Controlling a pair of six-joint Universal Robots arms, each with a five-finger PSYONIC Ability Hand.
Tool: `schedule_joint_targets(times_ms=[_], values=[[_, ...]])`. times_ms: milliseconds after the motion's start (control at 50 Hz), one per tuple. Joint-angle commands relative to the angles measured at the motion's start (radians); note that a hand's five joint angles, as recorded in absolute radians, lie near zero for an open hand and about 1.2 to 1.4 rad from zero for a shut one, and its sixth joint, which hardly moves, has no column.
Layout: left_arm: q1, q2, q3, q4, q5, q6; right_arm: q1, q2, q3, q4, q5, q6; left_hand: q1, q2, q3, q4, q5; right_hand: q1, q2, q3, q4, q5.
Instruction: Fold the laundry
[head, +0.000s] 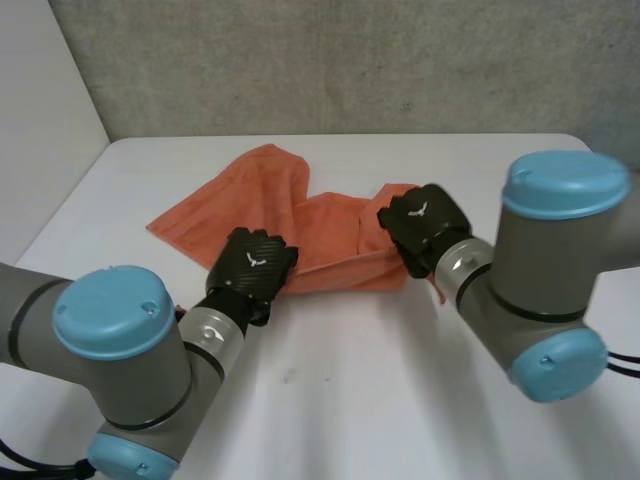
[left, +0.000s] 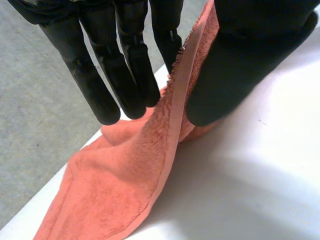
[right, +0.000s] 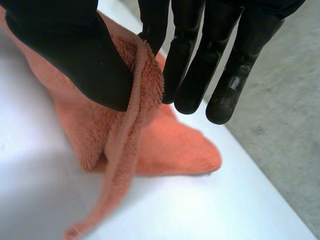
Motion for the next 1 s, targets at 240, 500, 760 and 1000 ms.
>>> schedule_joint_targets(times_ms=[240,500,760,1000], values=[[0.070,0.024,0.009,-0.012,-0.002,-0.264,-0.008,-0.206,-0.060,0.013,-0.084,0.151,-0.800,-0.818,-0.818,-0.818,-0.818,0.415,0.226,0.213,0.206,0.236],[0.088,0.015,0.016,-0.005,-0.017,-0.452,-0.003,-0.275,-0.146,0.081,-0.079,0.158,-0.758,-0.777,-0.777,-0.777,-0.777,0.415,0.226,0.213,0.206,0.236],[0.103,-0.115,0.116,0.004,-0.063,-0.455,-0.003,-0.419,-0.146,0.121,-0.084,0.178,-0.553,-0.571,-0.572,-0.571,-0.571,0.415,0.226,0.213,0.206,0.236],[0.102,-0.204,0.182,0.005,-0.066,-0.458,-0.013,-0.510,-0.148,0.130,-0.082,0.178,-0.251,-0.270,-0.270,-0.269,-0.269,0.415,0.226,0.213,0.206,0.236]])
